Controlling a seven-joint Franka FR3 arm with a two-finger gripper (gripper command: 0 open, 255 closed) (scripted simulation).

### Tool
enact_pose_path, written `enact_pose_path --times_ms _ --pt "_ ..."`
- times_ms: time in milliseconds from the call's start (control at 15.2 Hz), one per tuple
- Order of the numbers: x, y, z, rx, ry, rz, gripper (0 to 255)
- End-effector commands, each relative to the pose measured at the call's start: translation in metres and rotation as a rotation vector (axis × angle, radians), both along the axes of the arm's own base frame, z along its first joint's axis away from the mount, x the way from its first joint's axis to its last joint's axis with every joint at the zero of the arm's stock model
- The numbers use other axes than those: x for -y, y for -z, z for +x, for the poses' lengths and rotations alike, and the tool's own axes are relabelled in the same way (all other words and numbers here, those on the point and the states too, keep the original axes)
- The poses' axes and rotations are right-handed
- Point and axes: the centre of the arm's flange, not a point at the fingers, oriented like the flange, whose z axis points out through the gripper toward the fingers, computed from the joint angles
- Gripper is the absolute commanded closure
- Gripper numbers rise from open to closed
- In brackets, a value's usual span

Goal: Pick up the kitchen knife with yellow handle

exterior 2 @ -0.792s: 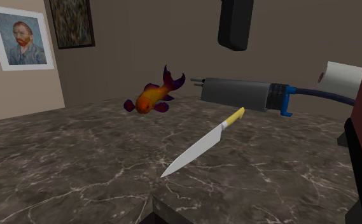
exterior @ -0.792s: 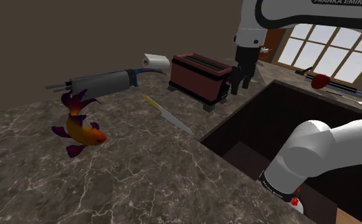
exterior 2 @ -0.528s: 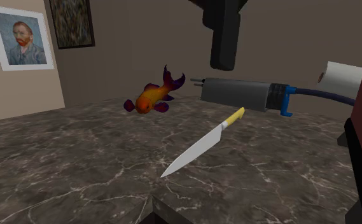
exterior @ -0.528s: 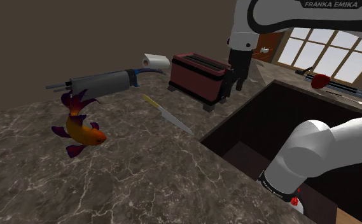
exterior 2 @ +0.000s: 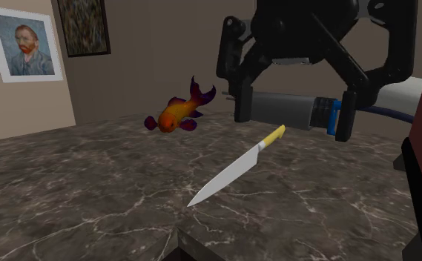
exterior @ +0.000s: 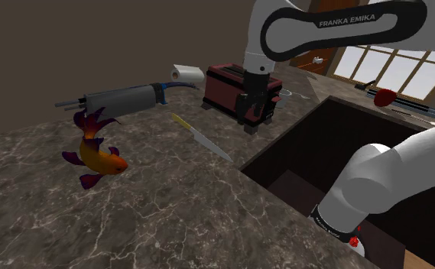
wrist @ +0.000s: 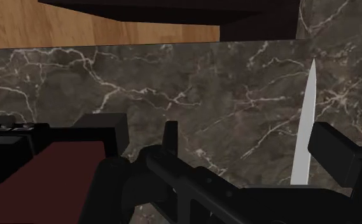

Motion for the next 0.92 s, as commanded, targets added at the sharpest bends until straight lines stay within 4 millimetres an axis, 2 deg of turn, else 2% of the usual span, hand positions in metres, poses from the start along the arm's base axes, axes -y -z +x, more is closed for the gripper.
enact_pose_path --times_ms 0,726,858 --pt "-0.017 0.010 0.019 0.017 -0.005 0.004 0" --pt "-0.102 0.065 0.108 0.099 -0.034 0.018 0" --pt "-0.105 0.072 0.111 0.102 -0.035 0.018 0"
